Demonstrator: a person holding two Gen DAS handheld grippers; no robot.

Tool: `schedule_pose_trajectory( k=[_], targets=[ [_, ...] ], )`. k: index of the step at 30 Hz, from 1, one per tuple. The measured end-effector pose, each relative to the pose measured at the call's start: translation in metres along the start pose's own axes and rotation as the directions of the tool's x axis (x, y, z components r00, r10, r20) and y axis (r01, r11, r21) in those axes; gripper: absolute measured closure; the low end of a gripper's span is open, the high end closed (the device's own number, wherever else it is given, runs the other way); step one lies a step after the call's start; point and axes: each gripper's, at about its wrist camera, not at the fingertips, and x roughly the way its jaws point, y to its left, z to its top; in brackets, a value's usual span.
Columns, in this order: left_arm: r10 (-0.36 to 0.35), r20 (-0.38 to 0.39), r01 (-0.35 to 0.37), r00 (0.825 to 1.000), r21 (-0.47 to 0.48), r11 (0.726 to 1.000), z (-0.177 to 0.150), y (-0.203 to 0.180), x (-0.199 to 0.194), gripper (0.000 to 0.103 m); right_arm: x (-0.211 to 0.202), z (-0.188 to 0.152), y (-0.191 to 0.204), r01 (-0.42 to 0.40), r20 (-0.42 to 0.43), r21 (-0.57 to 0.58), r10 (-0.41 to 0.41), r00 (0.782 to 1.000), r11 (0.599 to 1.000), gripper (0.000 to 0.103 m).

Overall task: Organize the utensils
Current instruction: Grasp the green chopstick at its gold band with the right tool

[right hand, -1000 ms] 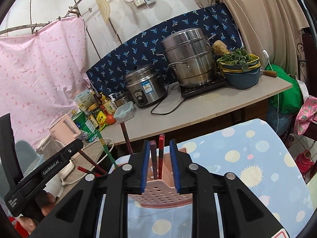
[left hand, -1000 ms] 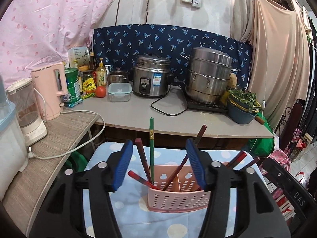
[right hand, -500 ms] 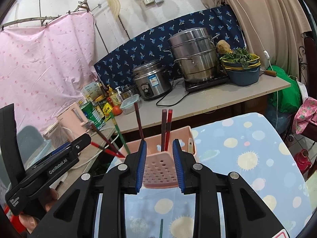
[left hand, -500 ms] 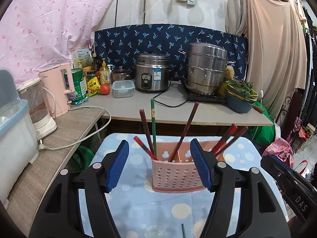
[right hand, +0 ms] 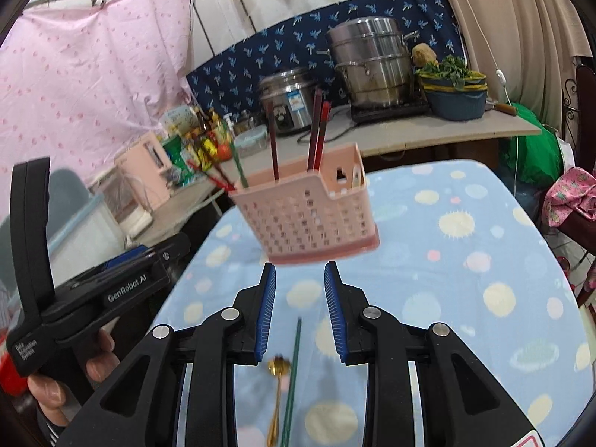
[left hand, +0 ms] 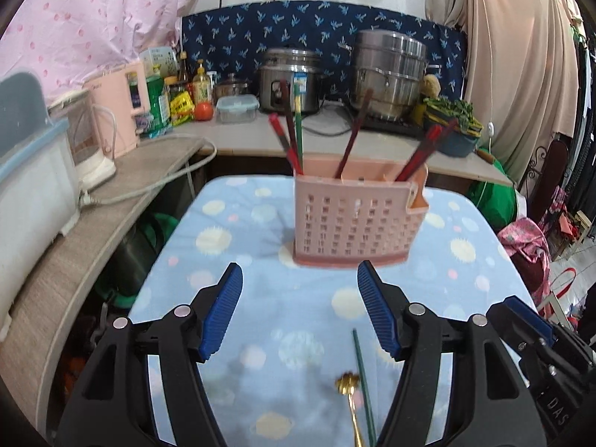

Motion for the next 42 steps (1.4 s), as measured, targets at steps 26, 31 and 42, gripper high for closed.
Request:
schedule_pose_trajectory(
  k=[26, 31, 42],
  targets=[
    [0.022, -0.203, -0.022, 0.979, 0.002, 1.000, -0.133, 0.017, -0.009, 0.042, -0.006, -0.146, 0.018, 0.029, -0.234, -0.086, -0.048, 0.971, 0.996, 0.076],
    [0.026, -0.230, -0.027, 0.973, 0.000, 1.000, -0.144, 0.019, -0.007, 0.042, -0.005, -0.157, 0.019, 0.026, -0.254, -0.080, -0.046, 0.966, 0.996, 0.076],
    [0.035, -0.268, -0.036, 0.963, 0.000, 0.999, -0.160, 0.026, -0.002, 0.042, -0.001, -0.165, 0.026, 0.028, -0.261, -0.108, -0.056, 0.964, 0.994, 0.076]
  ],
)
